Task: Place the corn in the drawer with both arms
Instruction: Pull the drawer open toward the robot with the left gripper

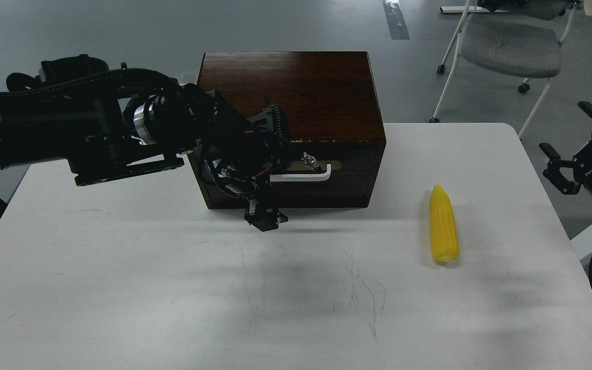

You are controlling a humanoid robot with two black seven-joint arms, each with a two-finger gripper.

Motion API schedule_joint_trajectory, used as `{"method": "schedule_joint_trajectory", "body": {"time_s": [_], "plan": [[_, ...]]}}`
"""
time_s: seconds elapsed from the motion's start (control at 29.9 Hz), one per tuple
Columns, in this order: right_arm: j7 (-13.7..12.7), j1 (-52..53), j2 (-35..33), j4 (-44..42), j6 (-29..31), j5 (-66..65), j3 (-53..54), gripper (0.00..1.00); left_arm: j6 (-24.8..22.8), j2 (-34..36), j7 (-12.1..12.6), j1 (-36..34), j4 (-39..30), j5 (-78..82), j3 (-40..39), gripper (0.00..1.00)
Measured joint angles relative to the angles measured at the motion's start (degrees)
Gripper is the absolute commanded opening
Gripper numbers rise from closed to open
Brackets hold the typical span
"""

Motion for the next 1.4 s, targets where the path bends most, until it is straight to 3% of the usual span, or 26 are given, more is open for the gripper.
{"method": "schedule_joint_trajectory", "body": {"time_s": [0.97,1.4], "plan": [[1.00,-0.54,-0.54,-0.28,0.00,0.05,0.09,1.00,0.00,-0.53,-1.53,1.13,0.22,-0.65,0.31,0.98],[1.36,-0.72,-0.54,-0.36,0.00,0.05,0.18,1.00,-0.01,0.02,-1.54,0.05,-5.19,-2.77,-0.26,0.98]]}}
